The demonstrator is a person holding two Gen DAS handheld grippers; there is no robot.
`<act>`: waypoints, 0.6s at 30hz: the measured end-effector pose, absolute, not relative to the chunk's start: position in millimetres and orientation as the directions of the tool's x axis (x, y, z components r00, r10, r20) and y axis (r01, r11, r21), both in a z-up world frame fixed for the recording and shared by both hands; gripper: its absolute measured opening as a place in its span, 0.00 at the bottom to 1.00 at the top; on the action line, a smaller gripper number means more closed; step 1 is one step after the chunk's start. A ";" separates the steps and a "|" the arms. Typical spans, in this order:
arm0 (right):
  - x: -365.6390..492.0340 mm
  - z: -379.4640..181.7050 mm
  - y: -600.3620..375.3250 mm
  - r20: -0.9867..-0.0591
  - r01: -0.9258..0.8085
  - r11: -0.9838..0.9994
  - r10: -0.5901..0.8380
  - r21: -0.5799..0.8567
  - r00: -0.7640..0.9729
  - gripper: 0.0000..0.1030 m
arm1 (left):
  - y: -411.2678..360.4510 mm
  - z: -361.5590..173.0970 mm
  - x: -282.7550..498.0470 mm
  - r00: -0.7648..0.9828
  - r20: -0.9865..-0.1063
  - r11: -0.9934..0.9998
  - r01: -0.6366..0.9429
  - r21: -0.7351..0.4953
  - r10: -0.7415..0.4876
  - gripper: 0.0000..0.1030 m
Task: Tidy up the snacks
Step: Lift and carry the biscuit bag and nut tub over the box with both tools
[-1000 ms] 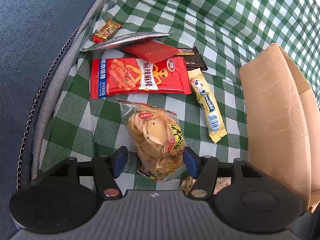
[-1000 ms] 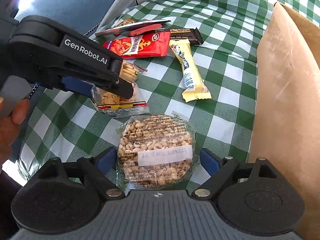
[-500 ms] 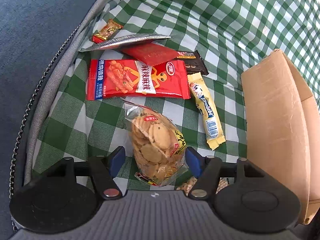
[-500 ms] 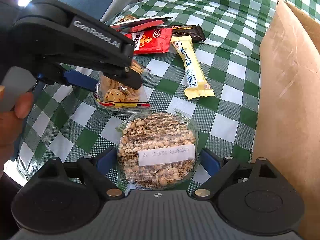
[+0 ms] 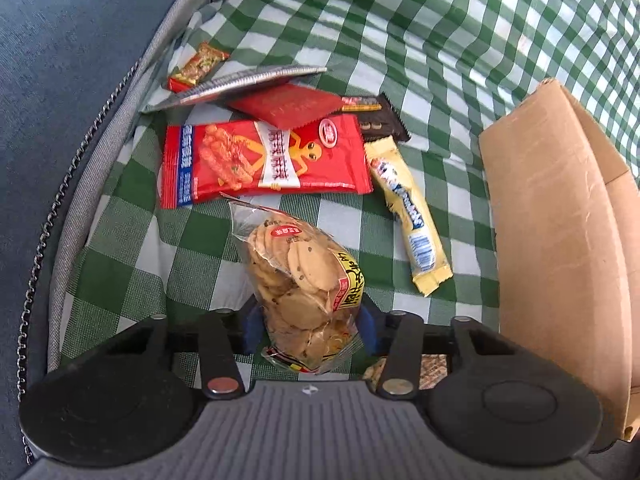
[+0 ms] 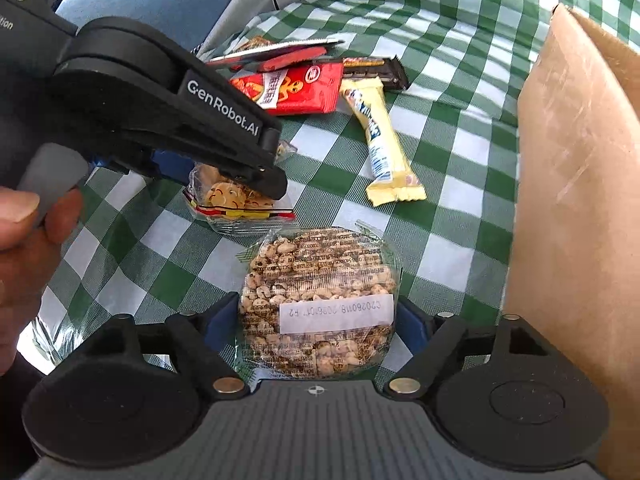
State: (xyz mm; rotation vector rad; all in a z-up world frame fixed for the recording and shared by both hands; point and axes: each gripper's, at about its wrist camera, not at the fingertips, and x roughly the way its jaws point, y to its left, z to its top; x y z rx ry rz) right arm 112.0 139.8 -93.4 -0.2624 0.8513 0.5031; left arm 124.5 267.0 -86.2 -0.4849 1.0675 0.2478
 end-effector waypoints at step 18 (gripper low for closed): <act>36.0 15.6 78.3 -0.351 -0.531 0.846 0.483 -0.050 0.802 0.80 | 267.0 -7.9 72.1 0.750 -0.659 0.850 -0.379 -0.365 0.052 0.49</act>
